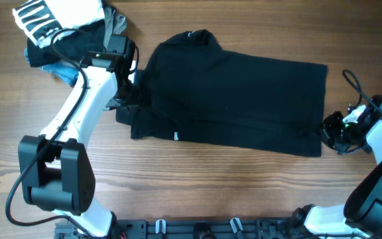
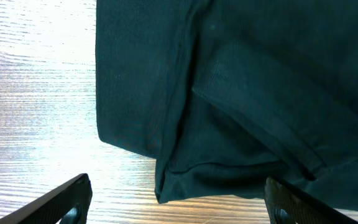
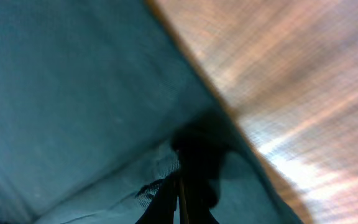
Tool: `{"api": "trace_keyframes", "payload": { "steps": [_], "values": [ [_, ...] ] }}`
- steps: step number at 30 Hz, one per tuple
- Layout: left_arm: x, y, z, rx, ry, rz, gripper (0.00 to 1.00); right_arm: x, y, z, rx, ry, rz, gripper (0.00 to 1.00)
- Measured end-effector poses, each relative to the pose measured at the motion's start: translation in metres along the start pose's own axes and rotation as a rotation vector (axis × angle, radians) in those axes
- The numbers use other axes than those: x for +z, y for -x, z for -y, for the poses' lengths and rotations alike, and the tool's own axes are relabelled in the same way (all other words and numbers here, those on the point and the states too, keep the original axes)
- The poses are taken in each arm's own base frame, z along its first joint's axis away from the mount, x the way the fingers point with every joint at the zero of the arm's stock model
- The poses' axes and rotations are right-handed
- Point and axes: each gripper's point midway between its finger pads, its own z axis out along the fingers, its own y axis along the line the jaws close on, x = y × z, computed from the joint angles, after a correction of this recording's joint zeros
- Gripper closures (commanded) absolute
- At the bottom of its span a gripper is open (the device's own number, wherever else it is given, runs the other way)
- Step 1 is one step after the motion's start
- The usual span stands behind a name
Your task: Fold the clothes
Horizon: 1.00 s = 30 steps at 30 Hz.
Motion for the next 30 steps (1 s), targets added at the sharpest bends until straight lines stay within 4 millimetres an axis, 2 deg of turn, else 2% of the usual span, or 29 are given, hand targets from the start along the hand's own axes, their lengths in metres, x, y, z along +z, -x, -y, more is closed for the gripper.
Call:
{"api": "trace_keyframes", "payload": {
  "steps": [3, 10, 11, 12, 13, 15, 19, 20, 22, 24, 28, 30],
  "values": [
    [0.000, 0.000, 0.000, 0.000, -0.001, 0.000, 0.12, -0.001, 0.010, -0.017, -0.022, 0.091, 0.032, 0.96],
    [0.000, 0.000, 0.001, 0.000, -0.003, 0.000, 0.11, -0.003, 0.034, -0.018, 0.026, 0.081, 0.129, 0.96],
    [0.000, 0.000, 0.001, 0.000, -0.003, -0.001, 0.11, -0.003, 0.037, -0.016, 0.035, 0.069, 0.144, 0.87],
    [0.000, 0.000, 0.001, 0.000, -0.003, -0.001, 0.11, -0.004, 0.041, -0.014, 0.047, 0.057, 0.163, 0.49],
    [0.000, 0.000, 0.001, 0.000, -0.003, -0.001, 0.11, -0.004, 0.044, -0.014, 0.047, 0.052, 0.177, 0.39],
    [0.000, 0.000, 0.001, 0.000, -0.003, -0.001, 0.09, -0.005, 0.048, -0.013, 0.047, 0.047, 0.194, 0.37],
    [0.000, -0.002, 0.009, 0.023, -0.050, -0.011, 0.10, -0.005, 0.049, -0.013, 0.037, 0.045, 0.200, 0.42],
    [-0.001, -0.003, 0.014, 0.042, -0.080, -0.017, 0.14, -0.005, 0.048, -0.016, 0.030, 0.059, 0.193, 0.42],
    [-0.002, -0.007, 0.029, 0.108, -0.163, -0.030, 0.30, -0.007, 0.044, -0.024, 0.002, 0.104, 0.173, 0.42],
    [-0.005, -0.012, 0.046, 0.186, -0.229, -0.037, 0.31, -0.017, 0.039, -0.035, -0.027, 0.147, 0.173, 0.41],
    [-0.003, -0.034, 0.083, 0.376, -0.300, -0.065, 0.29, -0.059, 0.021, -0.061, -0.091, 0.227, 0.211, 0.39],
    [0.004, -0.045, 0.096, 0.452, -0.309, -0.070, 0.33, -0.064, 0.016, -0.063, -0.102, 0.233, 0.207, 0.39]
  ]
}}
